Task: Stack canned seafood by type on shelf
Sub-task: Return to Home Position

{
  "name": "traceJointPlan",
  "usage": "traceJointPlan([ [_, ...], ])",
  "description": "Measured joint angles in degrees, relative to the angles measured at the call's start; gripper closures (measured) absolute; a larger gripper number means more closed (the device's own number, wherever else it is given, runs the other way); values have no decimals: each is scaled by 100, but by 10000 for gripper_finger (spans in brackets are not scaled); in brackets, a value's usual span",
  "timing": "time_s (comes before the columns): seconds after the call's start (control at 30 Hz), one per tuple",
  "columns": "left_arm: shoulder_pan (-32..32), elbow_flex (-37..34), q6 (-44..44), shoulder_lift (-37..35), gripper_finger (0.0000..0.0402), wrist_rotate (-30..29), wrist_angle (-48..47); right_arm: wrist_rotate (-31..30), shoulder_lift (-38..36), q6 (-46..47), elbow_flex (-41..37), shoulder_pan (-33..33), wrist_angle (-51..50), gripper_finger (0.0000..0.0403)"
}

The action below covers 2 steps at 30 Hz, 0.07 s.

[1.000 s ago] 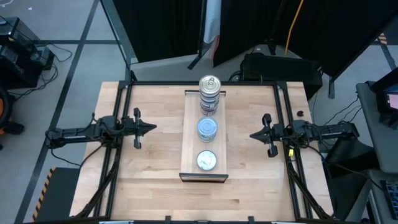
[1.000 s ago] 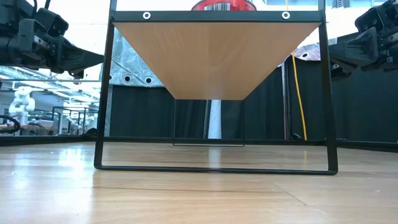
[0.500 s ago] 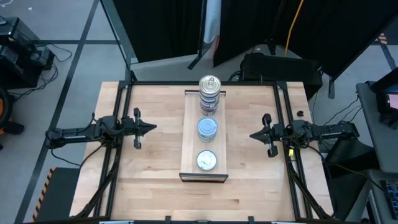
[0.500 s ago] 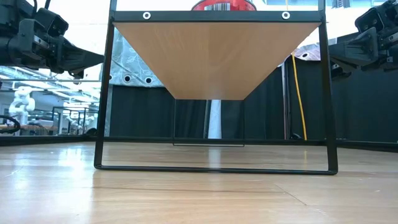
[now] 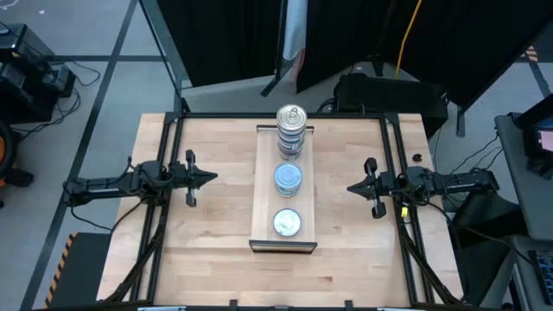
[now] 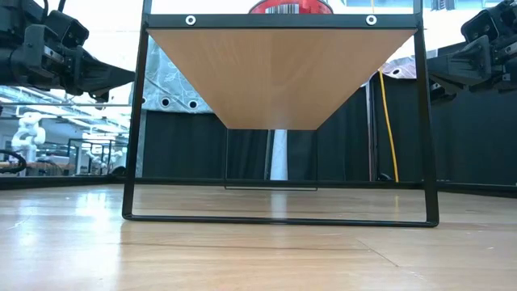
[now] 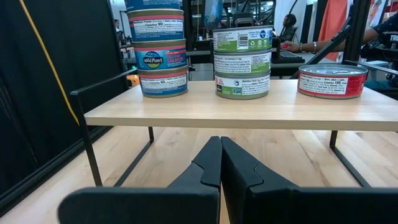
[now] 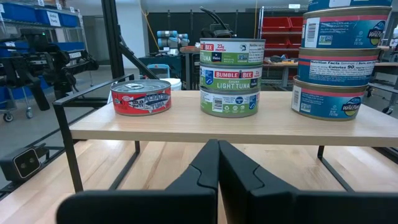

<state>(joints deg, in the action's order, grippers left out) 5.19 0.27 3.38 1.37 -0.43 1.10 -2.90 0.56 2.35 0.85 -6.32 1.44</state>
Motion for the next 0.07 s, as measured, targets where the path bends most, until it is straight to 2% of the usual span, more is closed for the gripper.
traceJointPlan([
  [0.07,-2,-2,0,0,400,0,0,-1,1,0,1,1,1,403],
])
